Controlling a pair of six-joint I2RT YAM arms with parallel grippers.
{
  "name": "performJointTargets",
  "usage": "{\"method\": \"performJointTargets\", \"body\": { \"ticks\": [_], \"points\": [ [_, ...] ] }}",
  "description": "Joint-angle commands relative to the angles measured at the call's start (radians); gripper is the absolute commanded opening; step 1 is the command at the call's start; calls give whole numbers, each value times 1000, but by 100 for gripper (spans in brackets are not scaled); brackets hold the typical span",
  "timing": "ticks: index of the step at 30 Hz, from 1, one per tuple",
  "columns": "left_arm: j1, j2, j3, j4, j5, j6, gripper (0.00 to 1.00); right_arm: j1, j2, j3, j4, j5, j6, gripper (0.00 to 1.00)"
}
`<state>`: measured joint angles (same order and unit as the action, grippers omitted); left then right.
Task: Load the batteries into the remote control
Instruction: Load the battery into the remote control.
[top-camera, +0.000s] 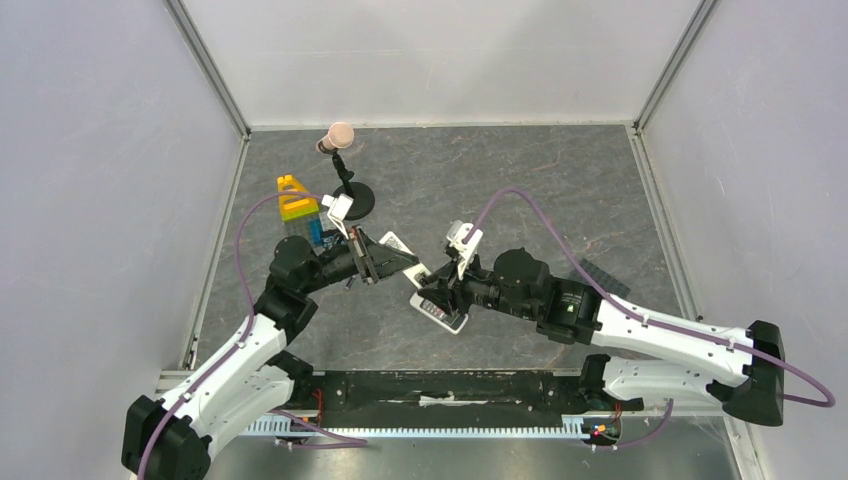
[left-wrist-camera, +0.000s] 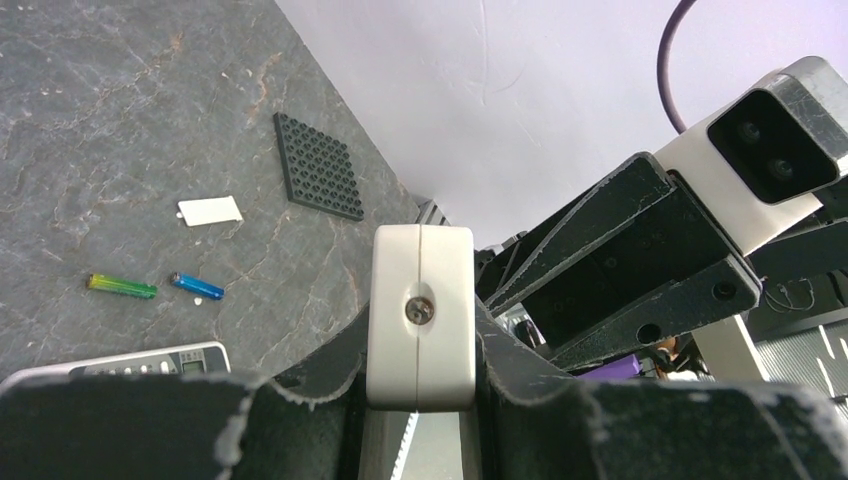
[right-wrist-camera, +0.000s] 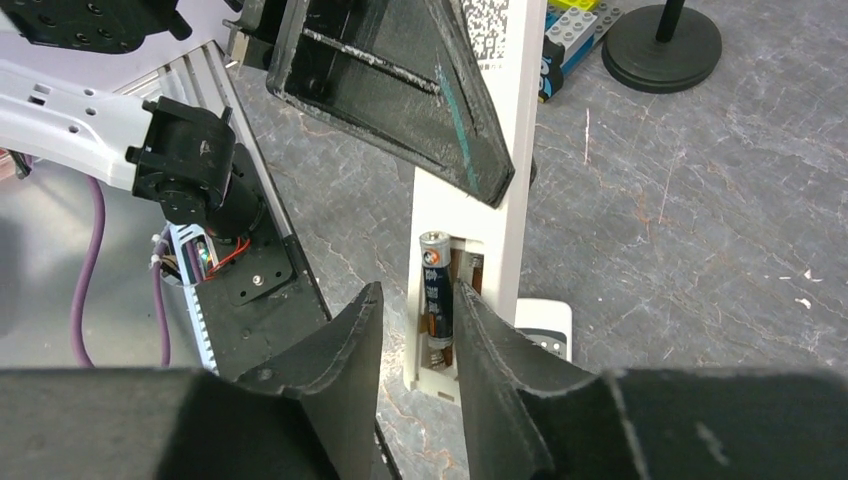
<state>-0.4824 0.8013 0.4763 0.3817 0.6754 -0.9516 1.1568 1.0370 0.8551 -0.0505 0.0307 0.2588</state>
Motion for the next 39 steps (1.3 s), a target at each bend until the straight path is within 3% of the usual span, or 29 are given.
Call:
{"method": "performJointTargets", "body": {
  "ticks": [1, 4, 9, 15, 20, 24, 26, 39],
  "points": [
    [2, -12, 13, 95, -9, -32, 2, 6, -45, 61, -19, 5, 33, 37],
    [2, -11, 13, 95, -14, -32, 2, 6, -71, 78, -36, 11, 59, 48],
    [2, -15, 14, 106, -27, -43, 2, 5, -118, 91, -61, 67, 134, 74],
    [2, -36, 12, 132, -55, -68, 2, 5, -129, 96, -70, 171, 385, 94],
    [2, -60, 13, 135, -89, -81, 2, 4, -116, 57, -93, 275, 652, 98],
    [2, -72, 13, 138, -112, -99, 2, 4, -147, -44, 53, 284, 785, 98],
    [2, -73, 11, 143, -115, -106, 2, 4, -147, -81, 133, 277, 817, 98],
    [2, -83, 2, 151, -116, -122, 2, 4, -40, -86, 231, 259, 934, 95]
  ]
}}
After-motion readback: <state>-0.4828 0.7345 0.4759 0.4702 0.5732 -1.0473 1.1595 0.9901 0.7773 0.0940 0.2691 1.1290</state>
